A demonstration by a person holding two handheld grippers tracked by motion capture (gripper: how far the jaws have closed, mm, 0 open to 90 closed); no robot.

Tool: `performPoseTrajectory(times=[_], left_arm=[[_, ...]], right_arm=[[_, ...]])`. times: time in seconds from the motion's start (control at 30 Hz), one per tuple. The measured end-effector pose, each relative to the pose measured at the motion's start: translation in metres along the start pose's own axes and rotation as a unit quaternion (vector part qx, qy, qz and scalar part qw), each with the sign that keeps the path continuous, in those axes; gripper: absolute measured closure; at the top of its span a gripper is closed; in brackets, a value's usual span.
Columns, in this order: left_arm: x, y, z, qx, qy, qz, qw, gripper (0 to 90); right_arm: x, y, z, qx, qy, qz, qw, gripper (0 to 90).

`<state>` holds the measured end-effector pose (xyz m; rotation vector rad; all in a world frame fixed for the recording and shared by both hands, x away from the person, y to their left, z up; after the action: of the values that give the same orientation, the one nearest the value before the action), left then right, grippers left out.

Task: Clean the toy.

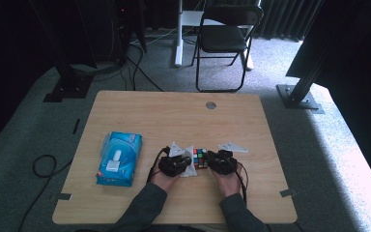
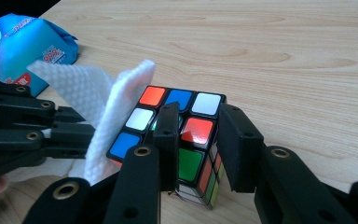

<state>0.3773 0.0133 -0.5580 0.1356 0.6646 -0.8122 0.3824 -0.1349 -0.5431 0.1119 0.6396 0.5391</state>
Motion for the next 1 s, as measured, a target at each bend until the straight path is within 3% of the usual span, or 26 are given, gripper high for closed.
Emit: performPoseTrajectory(times=[0.2,0.47,0.77,1.0], left_arm=[[0.009,0.001,-0.008,-0.009,0.016,0.002,0.9998,84.1],[0.019,0.001,-0.018,-0.004,0.037,0.015,0.9992,84.4],[0.017,0.004,-0.018,0.005,0.035,0.013,0.9993,84.7],[0.005,0.018,-0.008,-0.001,0.018,0.026,0.9995,85.1]], right_arm=[[0.0,0.0,0.0,-0.001,0.0,0.0,1.0,69.8],[0.0,0.0,0.0,0.0,0.0,-0.001,1.0,69.8],[0.0,0.0,0.0,0.0,0.002,0.003,1.0,69.7],[0.001,0.001,0.0,-0.007,0.004,0.014,0.9999,70.4]])
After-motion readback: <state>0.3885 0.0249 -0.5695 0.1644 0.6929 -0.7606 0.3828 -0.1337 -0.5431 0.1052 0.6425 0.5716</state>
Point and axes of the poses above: each handheld gripper's, and its own axes: x roughly forward along the jaws, z roughly out of its top, y roughly to its left, the point moved 6 cm from there along x, roughly forward along the jaws, and after that the axes turned 1 degree about -y, right-handed, at the moved point
